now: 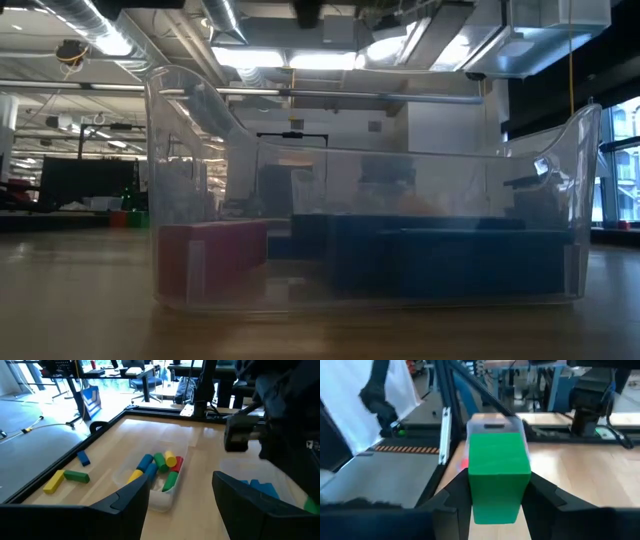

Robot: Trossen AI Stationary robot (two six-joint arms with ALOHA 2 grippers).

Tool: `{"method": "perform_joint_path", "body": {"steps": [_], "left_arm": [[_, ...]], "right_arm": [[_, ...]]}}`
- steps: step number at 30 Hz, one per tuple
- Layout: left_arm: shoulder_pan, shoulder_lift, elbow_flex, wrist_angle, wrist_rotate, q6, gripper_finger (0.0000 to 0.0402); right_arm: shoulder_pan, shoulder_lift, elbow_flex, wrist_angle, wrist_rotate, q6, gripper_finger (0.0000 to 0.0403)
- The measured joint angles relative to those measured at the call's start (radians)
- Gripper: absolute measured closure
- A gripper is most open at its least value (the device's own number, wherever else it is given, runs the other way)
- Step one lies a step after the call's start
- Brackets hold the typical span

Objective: Sort blocks by size
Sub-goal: Put the green arch block into the bottom left transparent bin

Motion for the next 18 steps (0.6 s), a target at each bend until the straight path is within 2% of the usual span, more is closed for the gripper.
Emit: {"method": "perform_joint_path", "body": {"steps": [10, 18], "left_arm": [[0.003, 0.0, 0.0, 0.008, -0.001, 0.0, 0.0192], [0.011, -0.003, 0.0, 0.015, -0.001, 0.02, 0.0192]], "right_arm": [[-0.054, 0.289, 0.365, 0.012, -0.089, -0.03, 0.027], [-0.105, 0.505, 0.665, 0.019, -0.118, -0.054, 0.027]]}}
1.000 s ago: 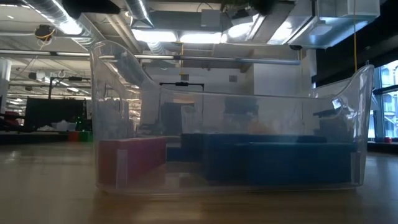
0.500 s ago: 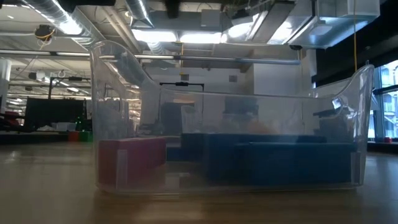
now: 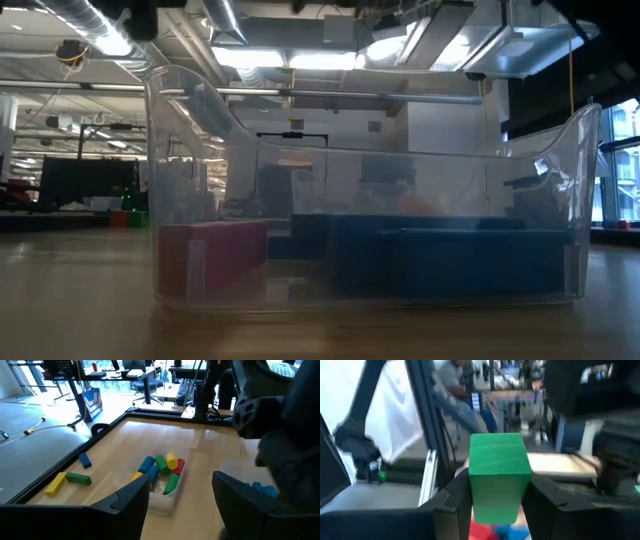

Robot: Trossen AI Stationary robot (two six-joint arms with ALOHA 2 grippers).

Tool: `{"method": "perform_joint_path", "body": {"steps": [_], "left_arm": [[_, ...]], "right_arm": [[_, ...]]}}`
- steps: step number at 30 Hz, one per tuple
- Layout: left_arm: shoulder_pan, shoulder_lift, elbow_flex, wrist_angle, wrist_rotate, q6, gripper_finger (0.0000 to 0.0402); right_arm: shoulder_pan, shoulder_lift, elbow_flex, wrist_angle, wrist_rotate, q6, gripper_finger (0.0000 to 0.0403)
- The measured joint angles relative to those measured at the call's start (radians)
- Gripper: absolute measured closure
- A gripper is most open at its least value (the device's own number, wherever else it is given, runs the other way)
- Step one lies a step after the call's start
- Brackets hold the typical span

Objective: Sort blocks by size
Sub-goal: Put the green arch block into the bottom left transparent bin, then put the yellow rectangular block into the bottom right transparent bin

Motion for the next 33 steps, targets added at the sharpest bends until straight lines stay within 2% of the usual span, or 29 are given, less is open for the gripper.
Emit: {"method": "perform_joint_path", "body": {"steps": [3, 9, 18, 24, 33], "left_arm": [[0.002, -0.009, 0.0, -0.002, 0.001, 0.0, 0.0192], [0.0, -0.017, 0.0, -0.007, 0.002, 0.006, 0.0192], [0.002, -0.019, 0.0, -0.008, 0.003, 0.006, 0.0192], [-0.005, -0.019, 0.0, -0.008, 0.003, 0.001, 0.0192], [-0.005, -0.019, 0.0, -0.011, 0.002, -0.001, 0.0192]], "right_arm": [[-0.017, 0.07, 0.083, 0.01, -0.042, 0.0, 0.0269], [-0.024, 0.2, 0.185, 0.022, -0.023, 0.001, 0.0257], [-0.023, 0.234, 0.192, 0.003, -0.007, 0.046, 0.0158], [-0.019, 0.16, 0.192, -0.186, -0.007, -0.017, 0.0127], [0.011, 0.019, 0.192, -0.584, 0.013, -0.099, 0.0149]]}}
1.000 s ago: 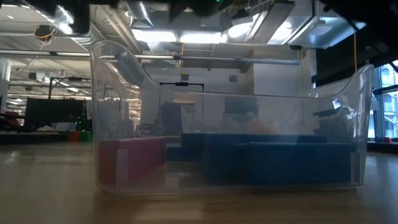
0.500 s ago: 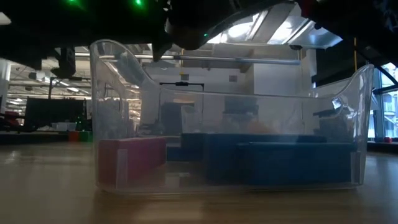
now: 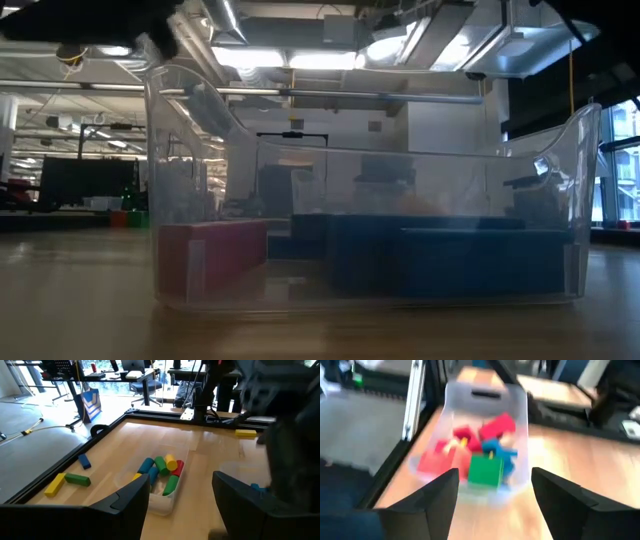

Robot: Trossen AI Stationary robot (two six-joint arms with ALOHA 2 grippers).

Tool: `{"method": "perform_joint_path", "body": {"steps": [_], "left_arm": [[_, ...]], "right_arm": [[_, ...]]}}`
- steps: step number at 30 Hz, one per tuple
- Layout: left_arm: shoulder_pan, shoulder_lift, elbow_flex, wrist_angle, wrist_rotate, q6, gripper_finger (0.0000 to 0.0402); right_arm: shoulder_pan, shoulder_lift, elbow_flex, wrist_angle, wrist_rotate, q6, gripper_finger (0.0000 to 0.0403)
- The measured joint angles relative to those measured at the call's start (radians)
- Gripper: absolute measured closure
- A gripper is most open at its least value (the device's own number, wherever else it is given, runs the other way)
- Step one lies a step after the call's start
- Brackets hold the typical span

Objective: Sort blocks by size
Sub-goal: Put the yellow rectangular block into the bottom right transparent bin

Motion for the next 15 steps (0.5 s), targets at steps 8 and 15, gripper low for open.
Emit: {"method": "perform_joint_path", "body": {"steps": [8, 15], "left_arm": [[0.0, 0.0, 0.0, -0.006, 0.0, -0.008, 0.0192], [0.002, 0.0, 0.0, -0.005, 0.0, -0.019, 0.0192]], "right_arm": [[0.049, -0.132, 0.0, -0.421, 0.046, 0.024, 0.0165], [0.12, -0.217, 0.0, -0.757, 0.242, 0.128, 0.0166]]}}
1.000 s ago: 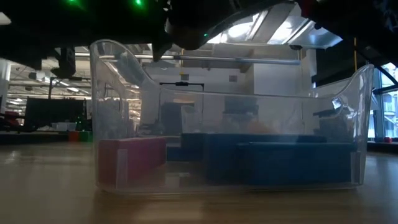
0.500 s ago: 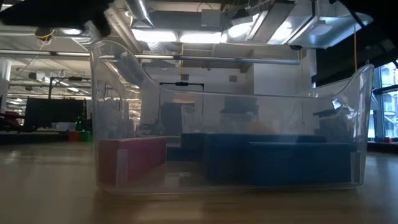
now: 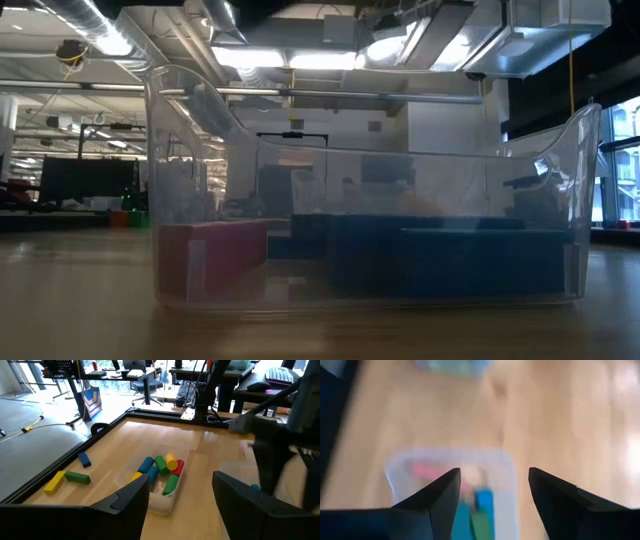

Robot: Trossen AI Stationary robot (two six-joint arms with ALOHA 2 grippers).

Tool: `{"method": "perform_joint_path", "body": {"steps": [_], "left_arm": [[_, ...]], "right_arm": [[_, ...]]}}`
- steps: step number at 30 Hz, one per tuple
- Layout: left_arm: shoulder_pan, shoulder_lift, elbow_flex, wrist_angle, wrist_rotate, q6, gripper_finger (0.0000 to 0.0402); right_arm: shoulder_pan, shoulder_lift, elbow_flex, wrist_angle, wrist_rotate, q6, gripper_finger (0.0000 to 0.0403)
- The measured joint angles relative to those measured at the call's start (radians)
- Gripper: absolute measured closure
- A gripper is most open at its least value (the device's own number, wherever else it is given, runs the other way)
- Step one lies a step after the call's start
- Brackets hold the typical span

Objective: Sort blocks by size
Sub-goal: Put the yellow rectangular block into the bottom right transparent bin

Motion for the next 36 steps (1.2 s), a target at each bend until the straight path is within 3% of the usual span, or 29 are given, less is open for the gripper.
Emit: {"method": "perform_joint_path", "body": {"steps": [6, 13, 18, 22, 30, 36], "left_arm": [[0.0, 0.0, 0.0, 0.0, 0.0, -0.005, 0.0192], [0.0, 0.002, 0.0, 0.001, 0.0, -0.008, 0.0192], [0.0, 0.007, 0.0, 0.001, -0.001, -0.027, 0.0192], [0.0, 0.022, 0.0, 0.0, -0.001, -0.039, 0.0192], [0.002, 0.048, 0.0, 0.001, -0.001, -0.053, 0.0192], [0.002, 0.048, 0.0, 0.001, -0.001, -0.053, 0.0192]], "right_arm": [[0.075, -0.053, -0.001, -0.312, 0.195, 0.206, 0.0166], [0.162, -0.098, -0.011, -0.621, 0.261, 0.466, 0.0166], [0.197, -0.207, -0.147, -0.611, 0.203, 0.585, 0.0166], [0.214, -0.332, -0.355, -0.598, 0.123, 0.726, 0.0166], [0.279, -0.593, -0.827, -0.469, -0.177, 1.037, 0.0166], [0.386, -0.645, -1.041, -0.371, -0.375, 1.092, 0.0166]]}}
